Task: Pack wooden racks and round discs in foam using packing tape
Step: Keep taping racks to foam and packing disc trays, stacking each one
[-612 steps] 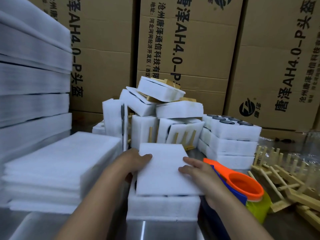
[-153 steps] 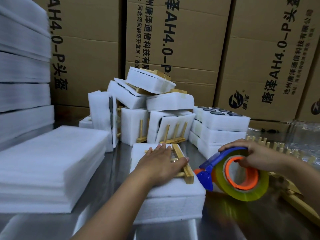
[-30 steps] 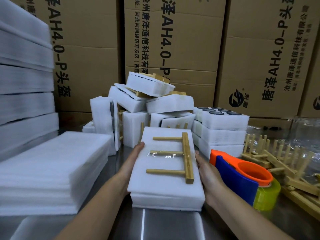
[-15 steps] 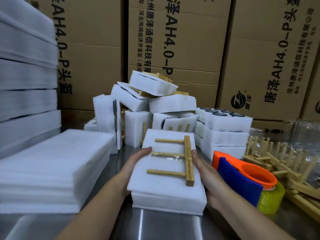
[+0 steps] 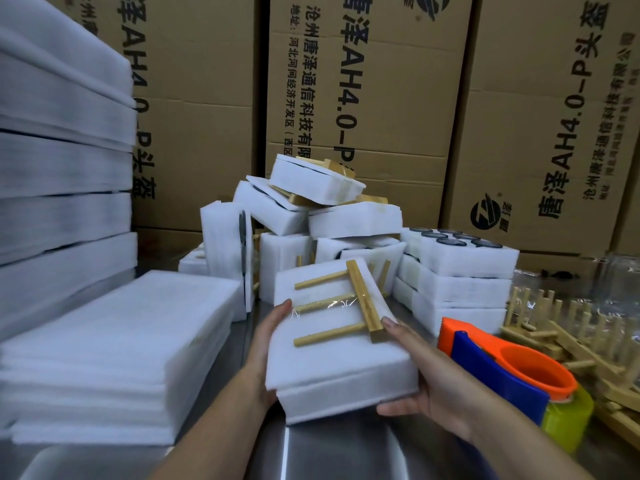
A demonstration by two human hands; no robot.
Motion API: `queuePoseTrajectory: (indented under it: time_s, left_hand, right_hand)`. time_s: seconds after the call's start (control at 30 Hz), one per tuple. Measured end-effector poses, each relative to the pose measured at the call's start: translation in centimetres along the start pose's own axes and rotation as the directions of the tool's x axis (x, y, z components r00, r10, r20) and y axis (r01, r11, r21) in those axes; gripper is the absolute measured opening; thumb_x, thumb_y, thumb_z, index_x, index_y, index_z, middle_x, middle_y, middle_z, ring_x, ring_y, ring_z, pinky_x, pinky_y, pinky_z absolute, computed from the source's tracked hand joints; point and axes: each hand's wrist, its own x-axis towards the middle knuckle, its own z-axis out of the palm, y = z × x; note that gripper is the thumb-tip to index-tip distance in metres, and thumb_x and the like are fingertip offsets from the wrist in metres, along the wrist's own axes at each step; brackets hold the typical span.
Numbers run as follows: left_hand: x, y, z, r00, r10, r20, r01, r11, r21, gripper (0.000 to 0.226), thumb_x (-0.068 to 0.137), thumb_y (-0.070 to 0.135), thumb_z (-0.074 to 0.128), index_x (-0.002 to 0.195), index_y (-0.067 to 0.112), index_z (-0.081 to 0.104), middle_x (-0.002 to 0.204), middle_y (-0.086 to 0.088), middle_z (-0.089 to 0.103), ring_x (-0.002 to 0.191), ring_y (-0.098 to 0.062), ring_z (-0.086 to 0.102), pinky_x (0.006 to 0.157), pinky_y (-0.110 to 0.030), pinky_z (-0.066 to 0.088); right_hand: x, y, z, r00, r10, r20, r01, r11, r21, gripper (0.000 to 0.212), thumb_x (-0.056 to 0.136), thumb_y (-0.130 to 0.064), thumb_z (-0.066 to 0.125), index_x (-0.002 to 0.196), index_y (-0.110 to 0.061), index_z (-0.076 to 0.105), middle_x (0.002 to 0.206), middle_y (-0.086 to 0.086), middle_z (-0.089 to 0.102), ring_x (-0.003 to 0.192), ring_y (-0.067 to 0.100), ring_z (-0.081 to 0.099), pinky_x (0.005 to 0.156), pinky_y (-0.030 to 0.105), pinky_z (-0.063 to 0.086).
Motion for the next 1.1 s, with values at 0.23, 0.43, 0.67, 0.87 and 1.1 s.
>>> queuePoseTrajectory:
  time_s: [0.23,0.43,0.67,0.87,1.1]
  left_hand:
    - [0.4,0.0,0.0,1.000,-0.007,0.028,0.008,0.999,-0.041,0.043,0.077,0.043,0.058,0.098,0.010,0.076,0.108,-0.019,0.068,0.089,-0.036,0.069,0.076,-0.044,0.057]
    - [0.9,-0.2,-0.4,0.998,0.054,-0.012,-0.055,0.967,-0.249,0.072,0.079,0.073,0.042,0.111,0.015,0.070,0.119,-0.018,0.065,0.105,-0.036,0.064,0.089,-0.048,0.049]
    - [2.1,-1.8,0.9,0.975,0.033,-0.222,0.013,0.979,0.203,0.023,0.097,0.032,0.041,0.101,0.016,0.057,0.087,-0.018,0.064,0.073,-0.026,0.062,0.063,-0.032,0.050]
    - [2.9,-3.9,1.2,0.968,0.163,-0.189,-0.022,0.811,0.584,0.015,0.092,-0.001,0.050,0.086,0.010,0.057,0.055,-0.005,0.057,0.039,-0.011,0.051,0.037,-0.020,0.041]
    - [3.3,-4.6,1.8,0.967,0.190,-0.171,0.001,0.667,0.745,0.028,0.082,-0.001,0.052,0.065,0.019,0.060,0.056,-0.007,0.059,0.050,-0.016,0.050,0.054,-0.024,0.043]
  right_hand:
    - [-0.2,-0.9,-0.6,0.994,-0.039,0.106,0.042,0.999,-0.029,0.086,0.061,-0.016,0.085,0.133,-0.041,0.046,0.111,-0.001,0.070,0.100,0.029,0.068,0.067,0.044,0.059]
    - [0.9,-0.8,0.3,0.976,-0.145,-0.160,0.171,0.972,0.163,0.041,0.059,-0.022,0.066,0.099,-0.015,0.066,0.077,0.004,0.071,0.070,0.020,0.064,0.047,0.029,0.052]
    - [2.1,-6.3,1.9,0.940,-0.264,-0.216,0.322,0.895,0.309,0.020,0.067,-0.024,0.060,0.085,-0.017,0.062,0.077,0.004,0.066,0.073,0.018,0.059,0.041,0.020,0.048]
    - [8.4,-14.8,6.4,0.902,-0.341,-0.265,0.416,0.851,0.321,0.011,0.087,-0.027,0.056,0.090,-0.017,0.061,0.092,0.009,0.058,0.091,0.024,0.056,0.049,0.022,0.052]
    - [18.0,-24.6,8.7,0.798,-0.487,-0.354,0.585,0.768,0.261,0.027,0.085,-0.031,0.063,0.104,-0.013,0.056,0.115,0.017,0.049,0.097,0.030,0.056,0.057,0.028,0.056]
